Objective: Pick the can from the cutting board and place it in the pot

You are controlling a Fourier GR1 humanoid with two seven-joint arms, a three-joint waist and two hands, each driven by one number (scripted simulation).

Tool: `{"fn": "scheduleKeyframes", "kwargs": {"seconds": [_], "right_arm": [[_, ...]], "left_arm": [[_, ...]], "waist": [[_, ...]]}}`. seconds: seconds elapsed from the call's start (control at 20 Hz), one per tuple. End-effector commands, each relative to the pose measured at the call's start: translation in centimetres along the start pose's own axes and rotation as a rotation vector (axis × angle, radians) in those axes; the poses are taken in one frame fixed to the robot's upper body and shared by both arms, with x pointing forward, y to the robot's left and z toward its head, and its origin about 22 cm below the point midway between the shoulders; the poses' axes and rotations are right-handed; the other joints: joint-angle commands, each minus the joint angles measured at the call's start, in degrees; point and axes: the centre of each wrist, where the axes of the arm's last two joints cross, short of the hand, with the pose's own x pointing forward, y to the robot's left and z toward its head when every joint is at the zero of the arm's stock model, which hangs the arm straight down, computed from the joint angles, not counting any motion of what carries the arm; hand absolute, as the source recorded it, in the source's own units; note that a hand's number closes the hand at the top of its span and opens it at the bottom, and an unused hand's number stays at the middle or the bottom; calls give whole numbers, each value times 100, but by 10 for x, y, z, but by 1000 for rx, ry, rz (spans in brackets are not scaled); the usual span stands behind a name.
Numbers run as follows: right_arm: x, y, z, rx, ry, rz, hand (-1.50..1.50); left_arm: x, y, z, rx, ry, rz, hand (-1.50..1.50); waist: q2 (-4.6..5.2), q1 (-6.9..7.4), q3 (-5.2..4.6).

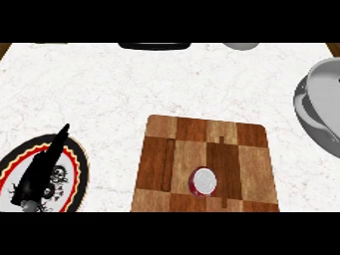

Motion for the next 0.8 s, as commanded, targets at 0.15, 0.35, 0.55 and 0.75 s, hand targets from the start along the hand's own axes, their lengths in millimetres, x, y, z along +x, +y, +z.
{"fn": "scheduleKeyframes", "kwargs": {"seconds": [0.15,0.35,0.55,0.75], "right_arm": [[42,132,9,649,-120,-388,-150],[103,123,-4,747,-504,132,150],[78,159,31,654,-649,-293,-150],[98,104,45,778,-728,-200,-150]], "left_arm": [[61,-21,-23,-46,-181,193,0],[77,-43,-22,-96,-206,345,0],[103,-21,-22,-33,-205,388,0],[103,-37,-11,-19,-194,405,0]], "waist": [[6,407,93],[-166,361,41],[-55,10,106],[-69,-83,95]]}}
